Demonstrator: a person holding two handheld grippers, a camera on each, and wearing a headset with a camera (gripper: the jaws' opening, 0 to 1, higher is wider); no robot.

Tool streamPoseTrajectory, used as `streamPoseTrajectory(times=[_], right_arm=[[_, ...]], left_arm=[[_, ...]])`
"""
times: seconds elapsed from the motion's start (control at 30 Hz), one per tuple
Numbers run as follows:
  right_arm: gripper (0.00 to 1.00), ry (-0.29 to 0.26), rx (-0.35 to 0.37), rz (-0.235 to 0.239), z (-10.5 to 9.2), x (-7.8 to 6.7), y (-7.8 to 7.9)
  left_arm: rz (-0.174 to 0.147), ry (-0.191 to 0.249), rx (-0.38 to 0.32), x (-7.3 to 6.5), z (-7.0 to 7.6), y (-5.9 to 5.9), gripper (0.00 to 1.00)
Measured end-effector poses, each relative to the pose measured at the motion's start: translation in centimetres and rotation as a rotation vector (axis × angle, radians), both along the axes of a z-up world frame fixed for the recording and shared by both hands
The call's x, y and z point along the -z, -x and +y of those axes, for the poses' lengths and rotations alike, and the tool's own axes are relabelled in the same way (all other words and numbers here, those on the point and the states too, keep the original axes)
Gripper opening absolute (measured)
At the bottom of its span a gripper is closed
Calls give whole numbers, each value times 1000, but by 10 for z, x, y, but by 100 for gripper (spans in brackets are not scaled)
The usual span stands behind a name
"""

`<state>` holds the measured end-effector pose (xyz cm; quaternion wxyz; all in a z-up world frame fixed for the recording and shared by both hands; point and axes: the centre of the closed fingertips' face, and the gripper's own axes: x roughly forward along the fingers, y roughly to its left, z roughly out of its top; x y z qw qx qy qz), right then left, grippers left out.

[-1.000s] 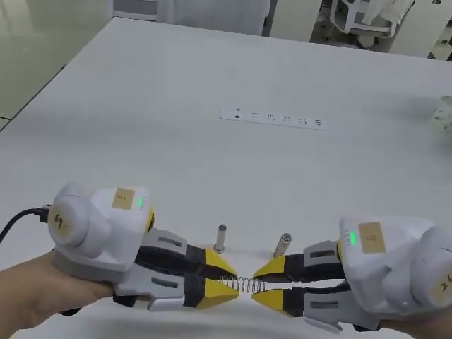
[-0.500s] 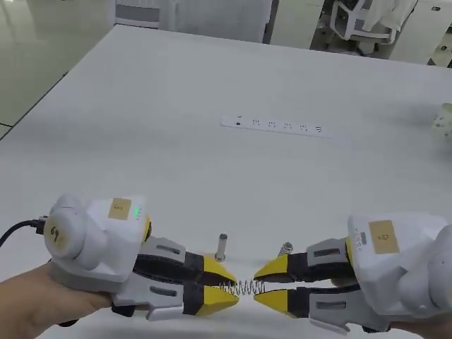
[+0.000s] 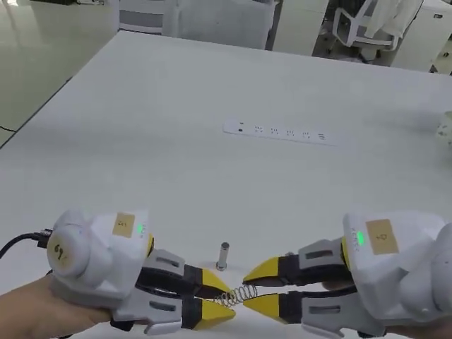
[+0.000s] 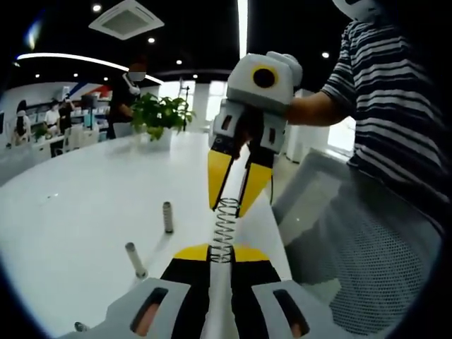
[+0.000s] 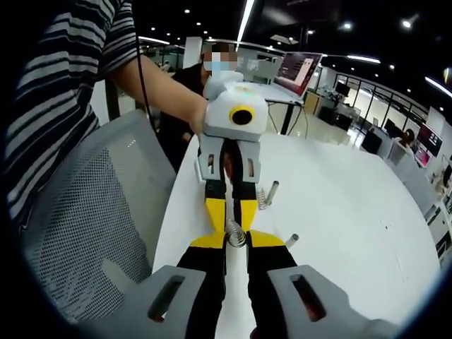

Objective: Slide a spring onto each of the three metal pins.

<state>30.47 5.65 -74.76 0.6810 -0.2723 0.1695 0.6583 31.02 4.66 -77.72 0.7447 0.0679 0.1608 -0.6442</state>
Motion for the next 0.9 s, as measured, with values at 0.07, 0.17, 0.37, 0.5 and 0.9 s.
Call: streamPoseTrajectory(times=[0.07, 0.17, 0.37, 0.5, 0.9], right_arm=[[7, -7, 0, 2, 1, -2, 0], [7, -29, 8, 11, 4, -5, -1], [7, -70, 12, 6, 14, -13, 2], [7, -87, 16, -8, 18, -16, 2], [7, -118, 10, -15, 26, -16, 3]], left_arm=[[-6, -1, -3, 0, 0, 0, 2], [-6, -1, -11, 0, -1, -1, 2], [-12, 2, -6, -2, -7, 1, 2], [-12, 2, -6, -3, -7, 1, 2], [3, 4, -15, -4, -3, 2, 3]])
